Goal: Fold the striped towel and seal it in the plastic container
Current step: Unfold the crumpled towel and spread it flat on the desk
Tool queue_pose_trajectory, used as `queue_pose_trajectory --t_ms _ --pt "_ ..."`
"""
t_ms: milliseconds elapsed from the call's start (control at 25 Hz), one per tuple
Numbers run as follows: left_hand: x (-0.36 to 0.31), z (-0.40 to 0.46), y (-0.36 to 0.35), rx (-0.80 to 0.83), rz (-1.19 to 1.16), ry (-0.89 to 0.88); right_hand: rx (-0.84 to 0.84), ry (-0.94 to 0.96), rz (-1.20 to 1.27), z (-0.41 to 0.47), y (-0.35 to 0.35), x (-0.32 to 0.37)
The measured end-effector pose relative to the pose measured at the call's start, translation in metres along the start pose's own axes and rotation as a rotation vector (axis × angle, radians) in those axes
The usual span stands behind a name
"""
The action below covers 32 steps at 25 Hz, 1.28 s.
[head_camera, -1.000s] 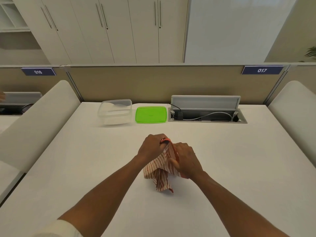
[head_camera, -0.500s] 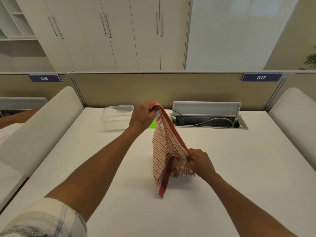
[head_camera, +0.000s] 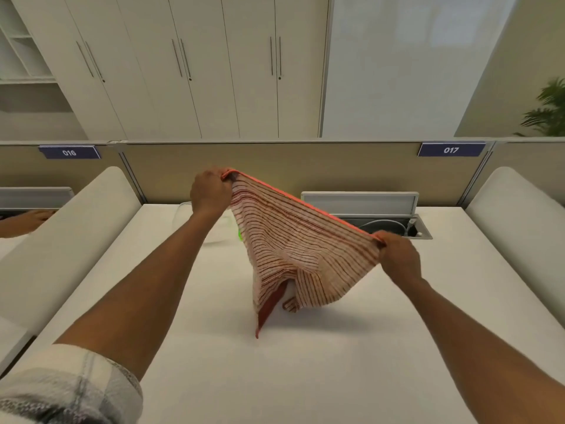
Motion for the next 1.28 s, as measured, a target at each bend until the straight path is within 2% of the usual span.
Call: queue_pose_trajectory --t_ms 160,320,480,680,800,920,1080,1280 --pt "0.018 0.012 -0.002 -0.097 -0.021 0.251 -0.192 -0.006 0.011 0.047 0.048 0.013" --pt "0.022 0.030 -0.008 -0.104 -0.359 0.442 -0.282 0.045 0.082 0.082 0.075 0.032" --pt "0.006 0.042 0.000 -0.154 -0.462 0.388 -0.392 0.063 0.103 0.096 0.100 0.038" --pt "-0.004 0.019 0.029 -0.326 -0.401 0.248 -0.544 0.073 0.201 0.084 0.121 0.044" --pt "0.016 -0.023 0.037 -0.364 -0.293 0.259 -0.484 0.062 0.285 0.049 0.107 0.028" --pt "0.051 -0.079 0.032 -0.343 -0.141 0.249 -0.336 0.010 0.302 -0.002 0.071 0.001" --pt "0.106 -0.148 0.014 -0.231 -0.048 0.283 -0.151 -0.056 0.341 -0.072 0.017 -0.032" --pt "0.154 -0.194 -0.003 -0.070 -0.090 0.359 0.049 -0.226 0.430 -0.115 -0.031 -0.058"
Point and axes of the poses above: each hand's wrist, its own z-axis towards the middle knuckle, its own y-axis out of the back of the hand, x = y × z, the point moved 4 cm from there along z, towards the middle knuckle, and after that the axes turned 8 degrees about -z, right-handed, at the moved point
